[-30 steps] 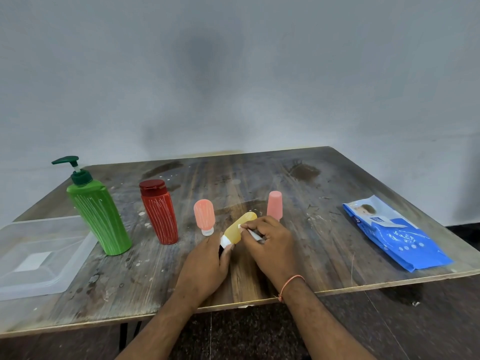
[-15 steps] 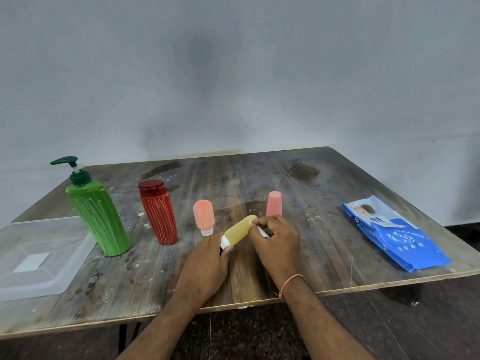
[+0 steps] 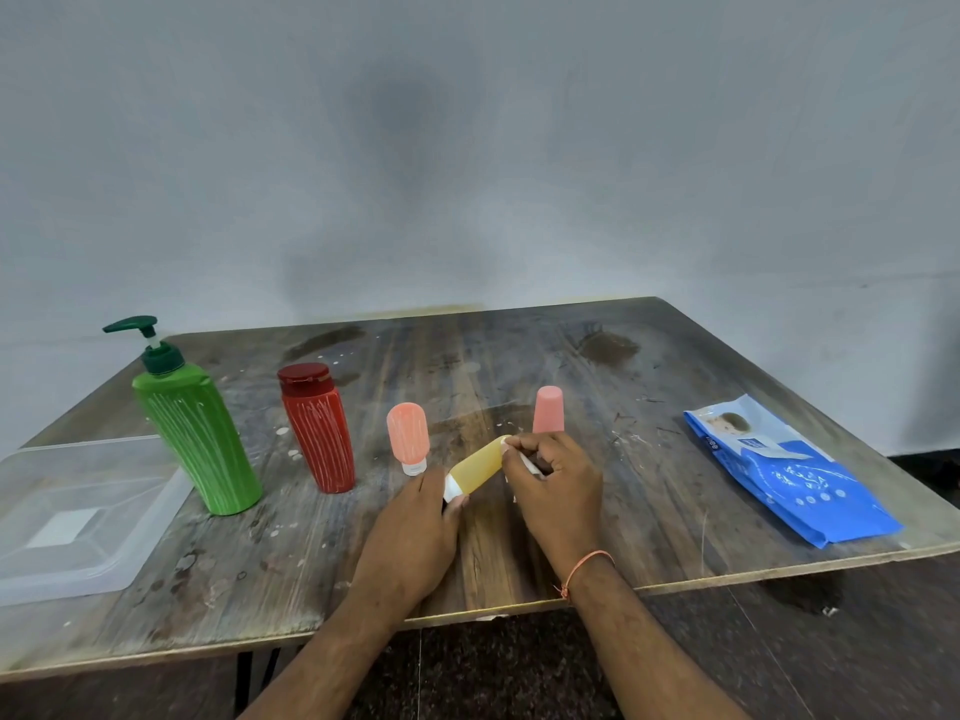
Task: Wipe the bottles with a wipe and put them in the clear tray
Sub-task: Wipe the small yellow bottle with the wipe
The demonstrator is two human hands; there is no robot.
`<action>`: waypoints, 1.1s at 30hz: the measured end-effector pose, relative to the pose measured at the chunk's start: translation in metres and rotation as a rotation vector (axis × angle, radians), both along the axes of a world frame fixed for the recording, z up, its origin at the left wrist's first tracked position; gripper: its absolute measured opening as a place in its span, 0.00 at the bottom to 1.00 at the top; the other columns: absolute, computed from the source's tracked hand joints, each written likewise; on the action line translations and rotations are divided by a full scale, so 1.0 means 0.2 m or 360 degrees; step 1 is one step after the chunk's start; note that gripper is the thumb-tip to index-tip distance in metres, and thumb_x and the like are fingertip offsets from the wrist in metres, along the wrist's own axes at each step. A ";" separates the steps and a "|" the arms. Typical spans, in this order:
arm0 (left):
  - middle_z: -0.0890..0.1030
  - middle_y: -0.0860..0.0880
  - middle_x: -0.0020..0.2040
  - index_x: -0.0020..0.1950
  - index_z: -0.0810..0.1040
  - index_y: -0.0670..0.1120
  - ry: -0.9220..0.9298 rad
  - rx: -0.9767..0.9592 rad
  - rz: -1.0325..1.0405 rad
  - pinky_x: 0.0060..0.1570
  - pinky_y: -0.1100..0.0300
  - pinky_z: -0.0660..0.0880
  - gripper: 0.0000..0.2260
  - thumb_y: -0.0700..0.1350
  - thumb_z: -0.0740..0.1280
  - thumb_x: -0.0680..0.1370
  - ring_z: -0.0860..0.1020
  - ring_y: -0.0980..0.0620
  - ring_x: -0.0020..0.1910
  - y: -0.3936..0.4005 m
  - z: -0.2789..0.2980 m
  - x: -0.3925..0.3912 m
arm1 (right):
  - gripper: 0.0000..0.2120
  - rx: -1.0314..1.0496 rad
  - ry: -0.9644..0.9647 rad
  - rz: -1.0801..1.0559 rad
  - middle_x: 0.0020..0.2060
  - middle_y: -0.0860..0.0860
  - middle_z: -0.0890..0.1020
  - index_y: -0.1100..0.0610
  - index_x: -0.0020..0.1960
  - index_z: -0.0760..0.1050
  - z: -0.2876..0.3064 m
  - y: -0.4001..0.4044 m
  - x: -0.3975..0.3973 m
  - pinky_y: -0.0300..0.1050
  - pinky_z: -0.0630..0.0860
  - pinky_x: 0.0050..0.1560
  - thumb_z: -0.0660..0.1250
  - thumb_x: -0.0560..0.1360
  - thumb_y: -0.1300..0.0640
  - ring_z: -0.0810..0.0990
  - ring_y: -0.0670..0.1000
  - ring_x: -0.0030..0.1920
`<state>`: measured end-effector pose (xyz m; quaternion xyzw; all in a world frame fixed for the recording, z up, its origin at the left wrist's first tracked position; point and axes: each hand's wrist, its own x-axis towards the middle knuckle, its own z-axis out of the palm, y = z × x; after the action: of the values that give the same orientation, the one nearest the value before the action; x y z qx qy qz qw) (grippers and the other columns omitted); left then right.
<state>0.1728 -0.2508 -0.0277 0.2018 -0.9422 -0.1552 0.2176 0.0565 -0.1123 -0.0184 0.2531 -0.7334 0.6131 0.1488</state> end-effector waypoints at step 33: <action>0.77 0.56 0.48 0.57 0.70 0.56 -0.0013 0.0030 -0.0072 0.45 0.55 0.76 0.07 0.58 0.58 0.86 0.75 0.56 0.44 -0.03 0.00 0.00 | 0.02 0.0114 0.0052 0.0128 0.45 0.39 0.84 0.48 0.48 0.88 0.00 0.00 0.01 0.34 0.79 0.45 0.78 0.76 0.55 0.84 0.44 0.47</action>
<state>0.1730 -0.2569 -0.0279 0.1832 -0.9459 -0.1683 0.2085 0.0577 -0.1124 -0.0193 0.2975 -0.7416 0.5877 0.1269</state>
